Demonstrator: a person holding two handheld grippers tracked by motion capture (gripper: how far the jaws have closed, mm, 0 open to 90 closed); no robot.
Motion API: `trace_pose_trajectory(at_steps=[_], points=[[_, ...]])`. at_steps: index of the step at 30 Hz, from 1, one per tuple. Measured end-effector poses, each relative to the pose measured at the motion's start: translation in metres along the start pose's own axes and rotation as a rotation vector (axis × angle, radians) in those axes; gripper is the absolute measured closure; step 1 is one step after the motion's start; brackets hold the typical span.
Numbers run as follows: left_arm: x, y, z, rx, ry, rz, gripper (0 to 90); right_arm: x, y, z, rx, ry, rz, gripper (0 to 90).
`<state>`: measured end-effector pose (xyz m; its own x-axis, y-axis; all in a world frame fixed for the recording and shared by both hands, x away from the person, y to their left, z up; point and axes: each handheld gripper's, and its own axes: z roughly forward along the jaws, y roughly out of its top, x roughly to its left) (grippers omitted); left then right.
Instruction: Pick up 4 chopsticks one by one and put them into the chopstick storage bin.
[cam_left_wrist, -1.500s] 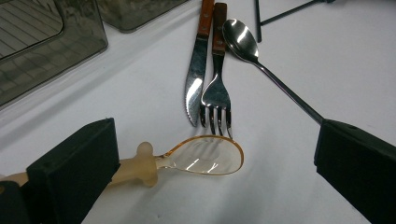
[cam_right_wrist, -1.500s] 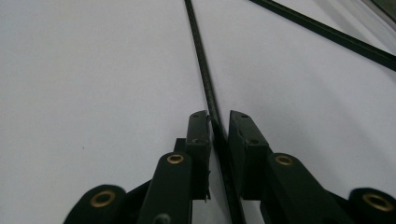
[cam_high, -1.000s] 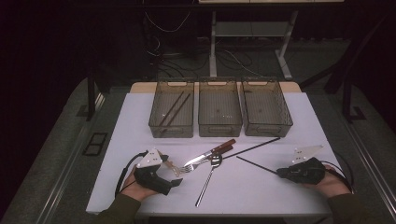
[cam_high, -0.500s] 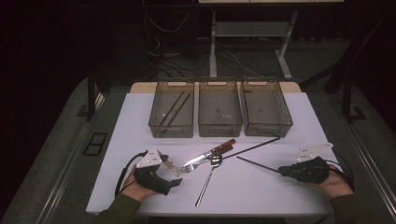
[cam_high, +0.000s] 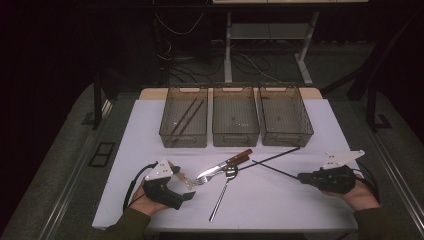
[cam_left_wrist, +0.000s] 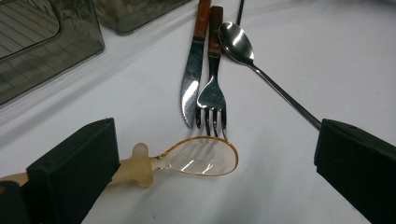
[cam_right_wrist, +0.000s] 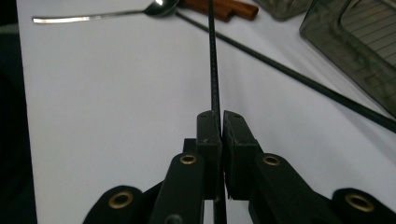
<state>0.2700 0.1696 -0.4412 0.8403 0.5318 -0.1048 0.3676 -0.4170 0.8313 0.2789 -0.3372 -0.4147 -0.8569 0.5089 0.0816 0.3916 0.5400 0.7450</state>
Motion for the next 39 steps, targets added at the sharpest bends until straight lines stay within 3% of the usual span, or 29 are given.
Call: trace_pose_trajectory(at_steps=[11, 30, 39], points=[[0.000, 0.000, 0.000, 0.000, 0.002, -0.002, 0.0, 0.001, 0.025, 0.004, -0.098, -0.022, 0.053, 86.0], [0.000, 0.000, 0.000, -0.006, -0.004, -0.003, 0.0, 0.005, 0.070, 0.030, -0.165, -0.054, 0.102, 86.0], [0.000, 0.000, 0.000, -0.007, -0.007, 0.001, 0.0, 0.006, 0.101, 0.050, -0.146, -0.078, 0.112, 86.0]])
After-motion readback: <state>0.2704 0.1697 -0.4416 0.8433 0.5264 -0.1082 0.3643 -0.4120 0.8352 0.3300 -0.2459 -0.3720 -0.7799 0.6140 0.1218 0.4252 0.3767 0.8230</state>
